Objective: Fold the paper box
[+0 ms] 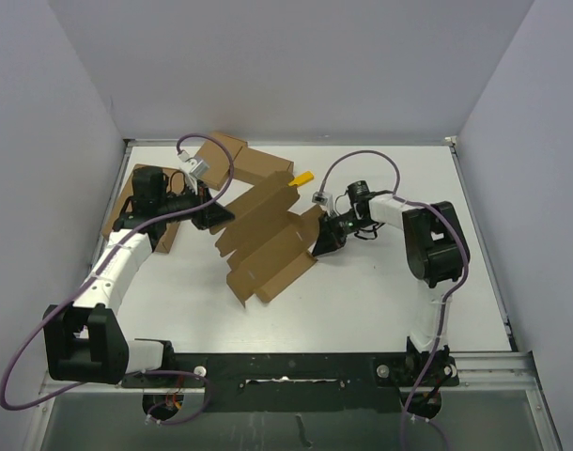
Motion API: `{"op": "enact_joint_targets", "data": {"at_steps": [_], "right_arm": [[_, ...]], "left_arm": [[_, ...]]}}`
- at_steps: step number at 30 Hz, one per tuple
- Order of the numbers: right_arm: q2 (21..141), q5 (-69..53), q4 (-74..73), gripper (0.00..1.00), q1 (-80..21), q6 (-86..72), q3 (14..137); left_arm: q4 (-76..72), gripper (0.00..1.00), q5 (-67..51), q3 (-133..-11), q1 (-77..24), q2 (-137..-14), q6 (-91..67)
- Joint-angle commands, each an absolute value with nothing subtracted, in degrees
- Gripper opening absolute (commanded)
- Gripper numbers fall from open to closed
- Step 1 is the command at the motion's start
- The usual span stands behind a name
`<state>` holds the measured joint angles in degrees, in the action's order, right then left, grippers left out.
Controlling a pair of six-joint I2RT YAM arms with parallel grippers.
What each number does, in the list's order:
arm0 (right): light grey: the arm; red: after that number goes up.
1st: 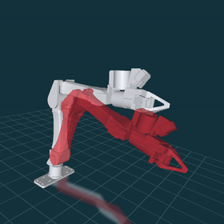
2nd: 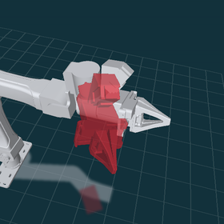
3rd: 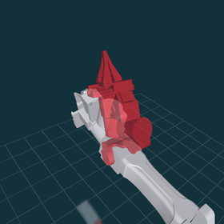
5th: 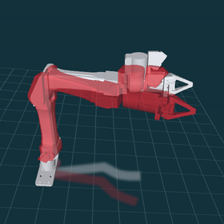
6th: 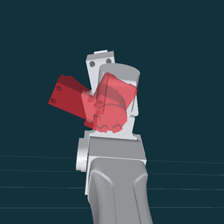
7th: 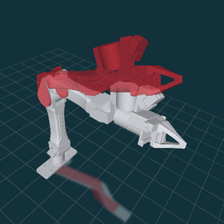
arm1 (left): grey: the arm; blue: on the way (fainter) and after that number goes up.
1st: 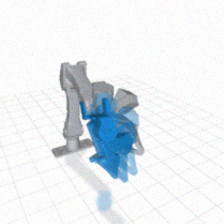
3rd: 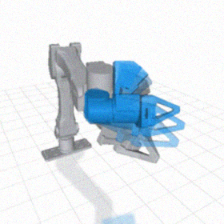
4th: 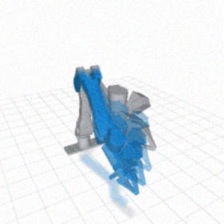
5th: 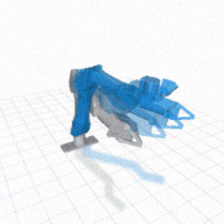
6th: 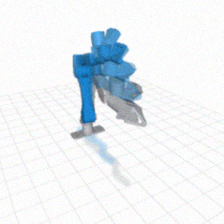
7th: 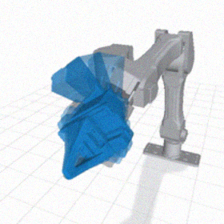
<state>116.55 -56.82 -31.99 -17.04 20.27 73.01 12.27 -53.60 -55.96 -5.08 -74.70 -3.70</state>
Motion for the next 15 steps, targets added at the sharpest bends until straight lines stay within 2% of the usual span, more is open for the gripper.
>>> {"op": "enact_joint_targets", "data": {"at_steps": [1, 15], "right_arm": [[111.3, -62.4, -34.6, 0.11, -14.9, 23.8, 75.5], [107.1, -63.9, -35.1, 0.13, -10.8, 26.0, 74.6]], "left_arm": [[8.4, 0.0, -56.2, -56.1, -5.5, -74.6, -3.2], [7.7, 0.0, -56.9, -55.8, -5.8, -74.1, -3.3]]}}
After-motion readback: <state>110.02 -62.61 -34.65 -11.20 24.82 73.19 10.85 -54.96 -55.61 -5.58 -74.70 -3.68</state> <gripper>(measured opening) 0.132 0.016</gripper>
